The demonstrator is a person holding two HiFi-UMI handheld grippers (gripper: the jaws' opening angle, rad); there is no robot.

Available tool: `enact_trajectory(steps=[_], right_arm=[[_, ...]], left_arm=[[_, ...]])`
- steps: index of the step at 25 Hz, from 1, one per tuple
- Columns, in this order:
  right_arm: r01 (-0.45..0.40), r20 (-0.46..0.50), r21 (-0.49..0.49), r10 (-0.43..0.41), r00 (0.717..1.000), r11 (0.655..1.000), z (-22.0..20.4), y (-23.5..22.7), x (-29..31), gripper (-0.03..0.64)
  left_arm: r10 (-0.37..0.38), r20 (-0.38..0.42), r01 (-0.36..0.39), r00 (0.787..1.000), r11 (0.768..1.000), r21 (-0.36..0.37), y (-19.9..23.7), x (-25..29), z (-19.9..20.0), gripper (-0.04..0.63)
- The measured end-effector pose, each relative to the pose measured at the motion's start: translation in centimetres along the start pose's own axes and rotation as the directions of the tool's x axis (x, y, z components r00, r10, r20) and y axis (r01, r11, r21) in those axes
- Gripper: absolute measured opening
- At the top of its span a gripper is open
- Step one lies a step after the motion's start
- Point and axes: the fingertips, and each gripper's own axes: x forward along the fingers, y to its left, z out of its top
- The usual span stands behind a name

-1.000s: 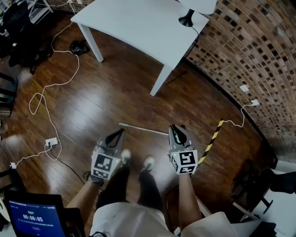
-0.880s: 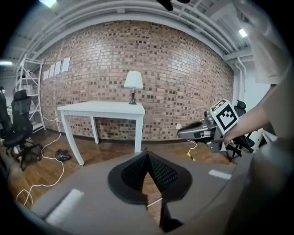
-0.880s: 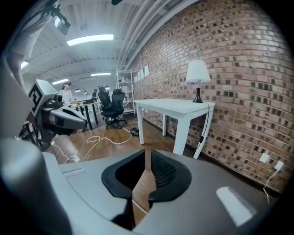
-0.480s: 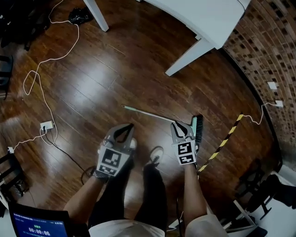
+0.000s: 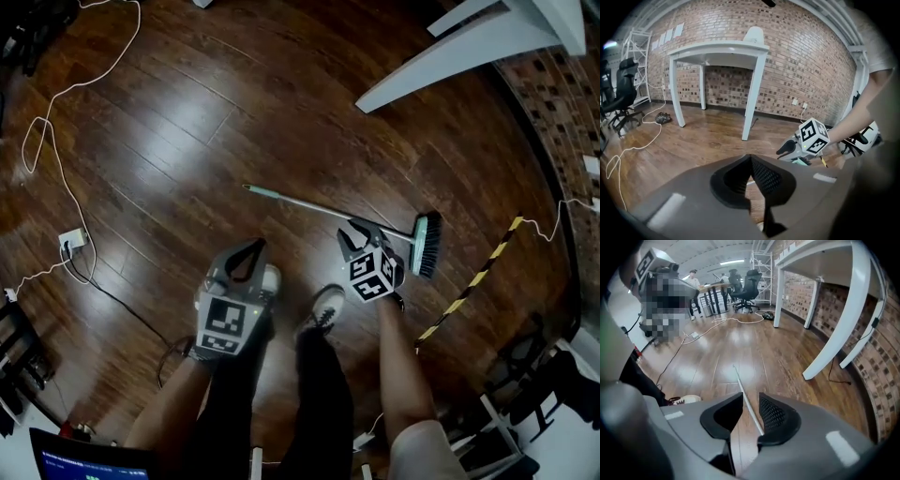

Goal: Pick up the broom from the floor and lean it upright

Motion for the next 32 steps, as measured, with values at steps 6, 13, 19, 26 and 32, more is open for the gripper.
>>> enact_trajectory(steps=[6, 13, 19, 26, 32], right_arm=[[0.005, -0.091, -0.009, -0.006, 0.996, 1.0, -4.8, -0.4, 9.7, 0.177], [-0.045, -0.191, -0.183, 0.01, 0.982, 0.982, -8.0, 1.3, 18.0, 0.186], [-0.026, -0.193, -0.203, -0.014, 0.981, 0.979, -8.9, 2.0, 21.6, 0.186], [-0.051, -0.222, -0.244, -0.004, 0.975, 0.968, -9.9, 2.1, 23.6, 0.189], [-0.092, -0.269, -0.355, -0.008, 0.963, 0.93, -9.8, 2.7, 24.5, 0.11]], left_arm=[[-0.037, -0.016, 0.037, 0.999, 0.999, -0.016, -0.4, 5.2, -6.9, -0.002], [-0.097, -0.085, 0.099, 0.992, 0.995, 0.017, -1.8, 8.3, -15.2, -0.002], [-0.105, -0.114, 0.102, 0.988, 0.994, -0.031, -1.9, 9.6, -19.3, -0.002], [-0.088, -0.123, 0.082, 0.988, 0.995, -0.055, -0.4, 11.0, -20.7, -0.002], [-0.063, -0.117, 0.054, 0.991, 0.996, -0.076, 1.3, 11.2, -20.7, -0.002]])
